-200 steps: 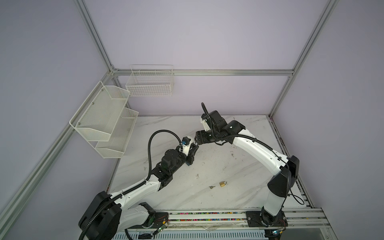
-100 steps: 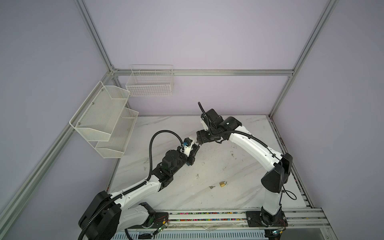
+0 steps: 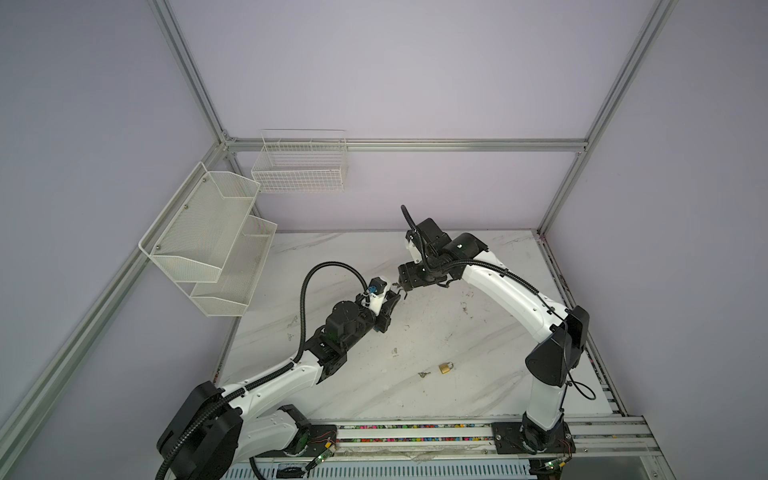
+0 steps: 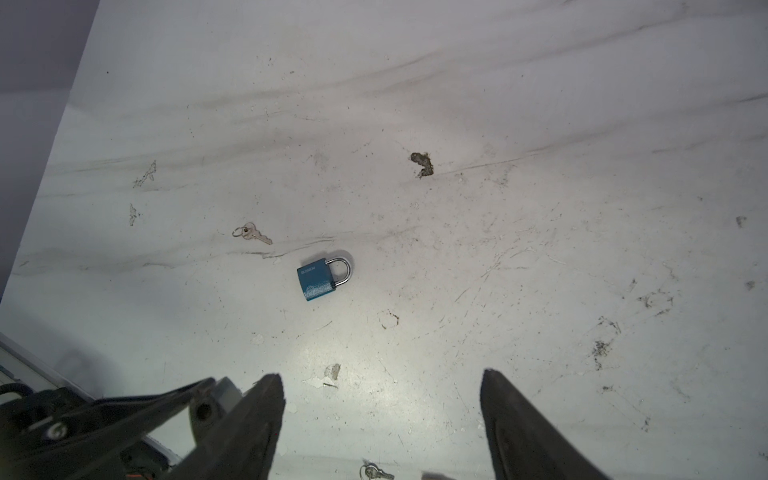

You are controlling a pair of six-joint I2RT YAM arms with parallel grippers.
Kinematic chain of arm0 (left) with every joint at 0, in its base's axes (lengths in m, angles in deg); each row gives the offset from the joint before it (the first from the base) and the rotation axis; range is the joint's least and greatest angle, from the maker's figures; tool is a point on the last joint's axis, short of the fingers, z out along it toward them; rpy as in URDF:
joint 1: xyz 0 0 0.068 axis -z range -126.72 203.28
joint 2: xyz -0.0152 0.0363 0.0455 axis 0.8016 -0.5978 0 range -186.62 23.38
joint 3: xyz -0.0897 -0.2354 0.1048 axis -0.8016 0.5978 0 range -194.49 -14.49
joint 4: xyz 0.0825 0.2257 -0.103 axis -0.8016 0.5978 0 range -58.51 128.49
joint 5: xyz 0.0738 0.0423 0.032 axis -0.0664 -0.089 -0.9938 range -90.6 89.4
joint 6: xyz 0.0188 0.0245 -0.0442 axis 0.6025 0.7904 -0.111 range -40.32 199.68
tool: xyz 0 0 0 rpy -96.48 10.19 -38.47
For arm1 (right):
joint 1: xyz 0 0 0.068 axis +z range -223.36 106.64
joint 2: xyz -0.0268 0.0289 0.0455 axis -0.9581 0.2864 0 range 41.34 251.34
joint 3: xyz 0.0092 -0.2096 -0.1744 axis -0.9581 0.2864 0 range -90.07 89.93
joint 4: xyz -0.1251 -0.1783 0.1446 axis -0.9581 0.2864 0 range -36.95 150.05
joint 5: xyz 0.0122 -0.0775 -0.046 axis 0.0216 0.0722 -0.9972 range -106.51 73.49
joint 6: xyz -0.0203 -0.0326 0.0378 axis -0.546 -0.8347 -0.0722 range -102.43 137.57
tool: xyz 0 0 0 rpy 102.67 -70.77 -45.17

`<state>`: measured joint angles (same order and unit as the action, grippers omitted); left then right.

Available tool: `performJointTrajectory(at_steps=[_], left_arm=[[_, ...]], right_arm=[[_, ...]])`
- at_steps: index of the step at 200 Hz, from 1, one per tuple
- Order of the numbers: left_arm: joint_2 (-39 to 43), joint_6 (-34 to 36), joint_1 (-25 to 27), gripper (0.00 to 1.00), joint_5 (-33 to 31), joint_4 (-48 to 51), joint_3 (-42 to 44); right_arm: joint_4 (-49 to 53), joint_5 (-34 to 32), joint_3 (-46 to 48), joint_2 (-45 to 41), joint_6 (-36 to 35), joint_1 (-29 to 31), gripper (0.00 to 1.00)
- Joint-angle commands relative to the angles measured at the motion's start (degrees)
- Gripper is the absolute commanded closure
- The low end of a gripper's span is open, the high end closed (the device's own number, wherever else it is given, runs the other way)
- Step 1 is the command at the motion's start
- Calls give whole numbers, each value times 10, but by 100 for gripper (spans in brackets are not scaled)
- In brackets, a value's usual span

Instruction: Unlock with the key

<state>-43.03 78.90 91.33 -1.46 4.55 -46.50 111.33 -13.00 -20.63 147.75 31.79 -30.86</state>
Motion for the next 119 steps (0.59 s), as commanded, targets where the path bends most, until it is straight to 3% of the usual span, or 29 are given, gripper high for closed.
performJointTrajectory(at_steps=[1, 49, 119], left_arm=[[13, 3, 0, 100, -14, -54, 13], [18, -1, -1, 100, -21, -52, 12], [23, -7, -1, 100, -46, -24, 0]], right_arm=[[25, 15, 19, -31, -10, 2, 23], [23, -17, 26, -52, -2, -6, 23], [-43, 45, 33, -94, -21, -1, 22]])
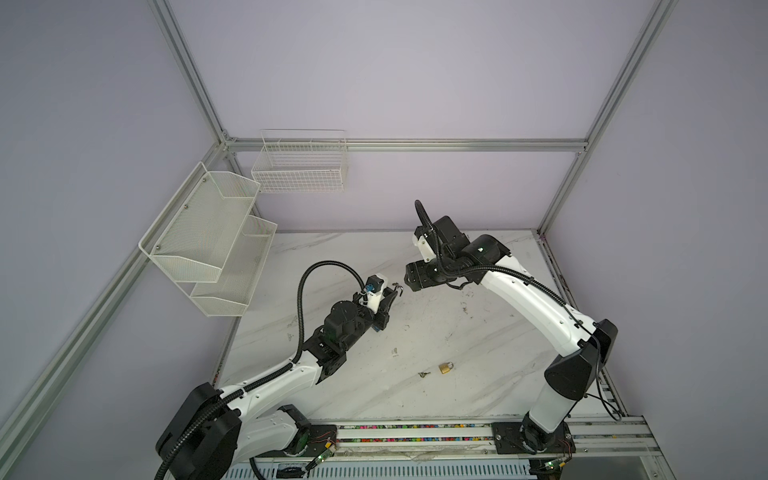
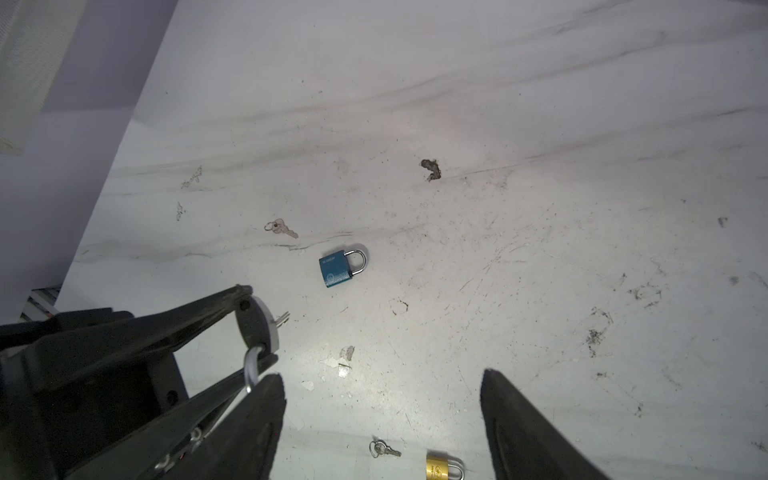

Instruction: Unlock with the key

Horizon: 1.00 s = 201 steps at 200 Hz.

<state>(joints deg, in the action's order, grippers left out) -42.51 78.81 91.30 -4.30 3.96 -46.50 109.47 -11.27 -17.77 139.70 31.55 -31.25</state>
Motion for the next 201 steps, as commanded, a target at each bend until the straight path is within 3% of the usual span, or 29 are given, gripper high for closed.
performJointTrajectory(at_steps=[1, 201], left_arm=[[17, -6, -1, 100, -18, -18, -1], [20, -11, -1, 100, -28, -8, -20]], right_arm=[[-25, 28, 4, -13, -19, 4, 22], [-44, 19, 64, 2, -35, 14, 22]])
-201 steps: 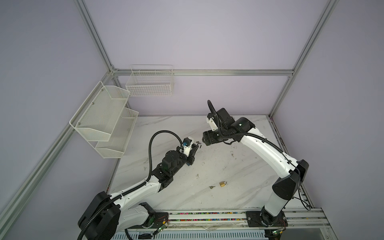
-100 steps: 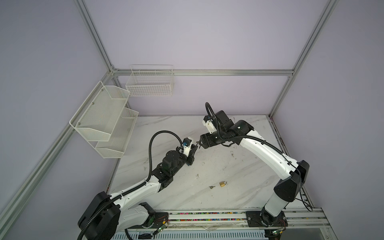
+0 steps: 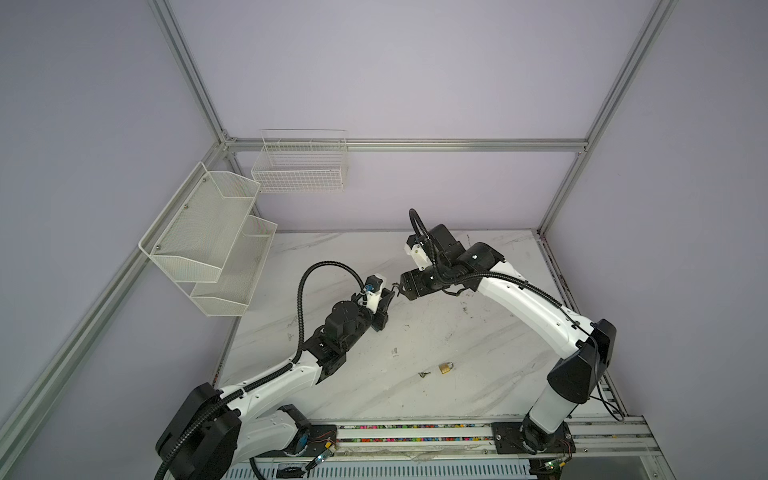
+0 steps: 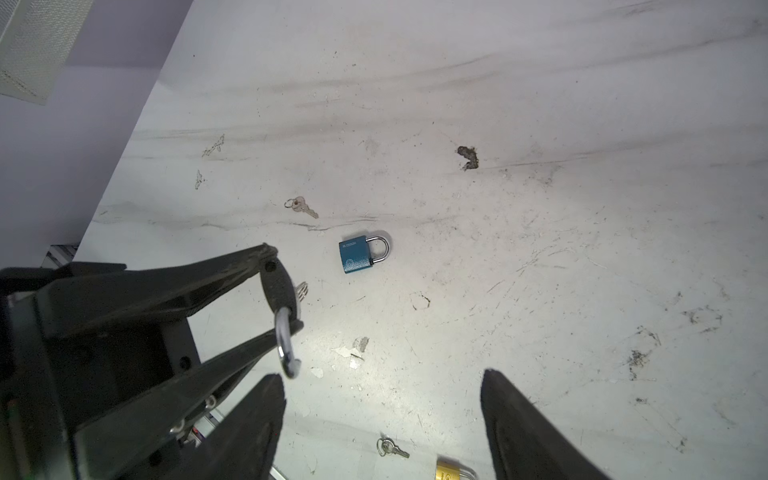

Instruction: Unlock with the key

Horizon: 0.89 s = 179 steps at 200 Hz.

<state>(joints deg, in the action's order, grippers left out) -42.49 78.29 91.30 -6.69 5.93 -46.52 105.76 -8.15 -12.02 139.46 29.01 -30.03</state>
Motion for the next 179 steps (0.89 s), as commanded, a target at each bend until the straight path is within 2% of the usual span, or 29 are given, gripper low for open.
performJointTrajectory(at_steps=[1, 104, 123, 137, 166, 179], left_arm=[[20, -6, -1, 100, -4, -28, -20], [26, -6, 0, 100, -11, -22, -27], [19, -22, 0, 100, -50, 18, -43], [13, -47, -1, 100, -102, 69, -64], [-20, -128, -5, 100, -214, 242, -132], [-43, -158, -15, 100, -229, 301, -160]], right_arm=[[-6, -13, 7, 5, -10, 2, 22], [-7, -9, 0, 8, -13, 1, 22], [-18, 7, -3, -2, -18, 1, 22], [-25, 10, -1, -7, -15, -3, 21], [-64, -6, 40, -16, 19, -9, 21], [-94, -11, 67, -18, 40, -9, 21]])
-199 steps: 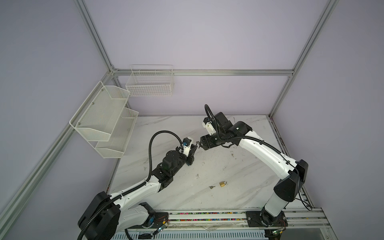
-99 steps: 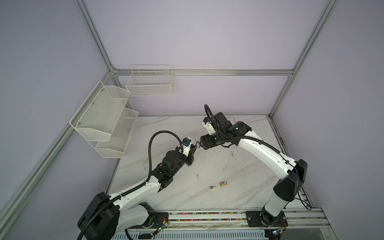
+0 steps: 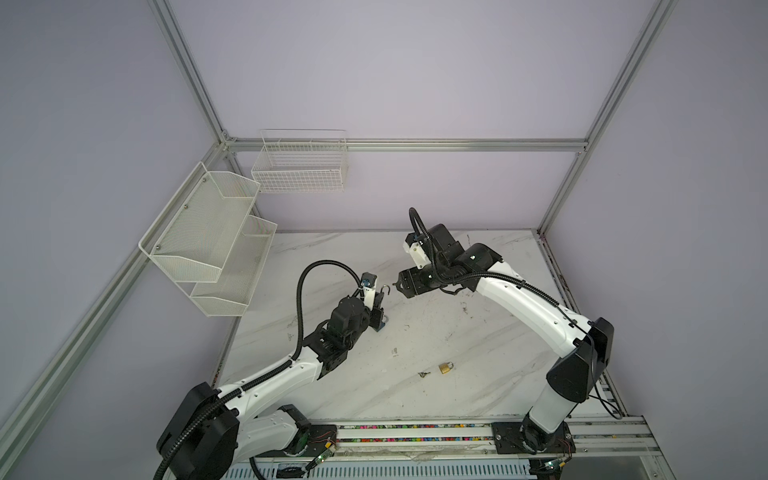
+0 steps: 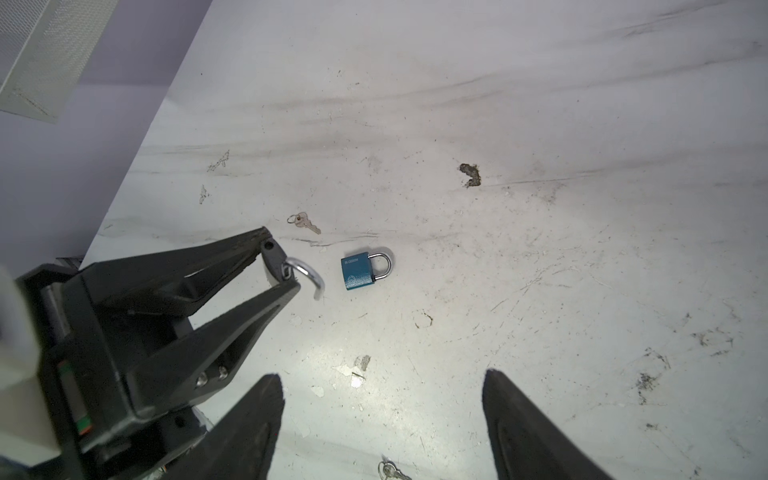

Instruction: Unlock with the key

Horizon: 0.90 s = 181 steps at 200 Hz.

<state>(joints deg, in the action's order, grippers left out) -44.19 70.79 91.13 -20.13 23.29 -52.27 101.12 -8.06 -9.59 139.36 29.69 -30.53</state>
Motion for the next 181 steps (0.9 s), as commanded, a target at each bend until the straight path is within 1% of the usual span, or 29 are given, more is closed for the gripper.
performJointTrajectory(at_steps=[1, 15, 26, 46, 49, 65, 78, 89, 99, 128, 163, 181], left_arm=[[-26, -85, -14, 100, -96, 132, -104], [-56, -129, -34, 100, -96, 187, -127], [-82, -168, -58, 100, -80, 232, -149], [-129, -211, -99, 100, -41, 289, -191], [-149, -218, -104, 100, -37, 297, -197], [-197, -242, -130, 100, -4, 322, -229], [-229, -246, -145, 100, 27, 324, -259], [-255, -247, -149, 100, 42, 329, -289], [-277, -247, -150, 100, 41, 333, -314], [-343, -272, -153, 100, 56, 348, -372], [-427, -308, -153, 100, 65, 406, -452], [-460, -311, -152, 100, 70, 429, -483]], right_arm=[[-51, -12, 45, -18, 35, -5, 21], [-99, -3, 83, -25, 65, -5, 21], [-130, 0, 112, -28, 85, -6, 21], [-166, 4, 150, -30, 117, -12, 21], [-172, 7, 156, -30, 120, -13, 21], [-195, 23, 176, -32, 133, -16, 21], [-209, 24, 189, -35, 138, -16, 21], [-213, 22, 195, -35, 139, -17, 21], [-213, 20, 198, -35, 139, -18, 21], [-213, 9, 212, -40, 141, -19, 21], [-211, -3, 224, -50, 145, -23, 21], [-210, -8, 227, -56, 146, -26, 21]])
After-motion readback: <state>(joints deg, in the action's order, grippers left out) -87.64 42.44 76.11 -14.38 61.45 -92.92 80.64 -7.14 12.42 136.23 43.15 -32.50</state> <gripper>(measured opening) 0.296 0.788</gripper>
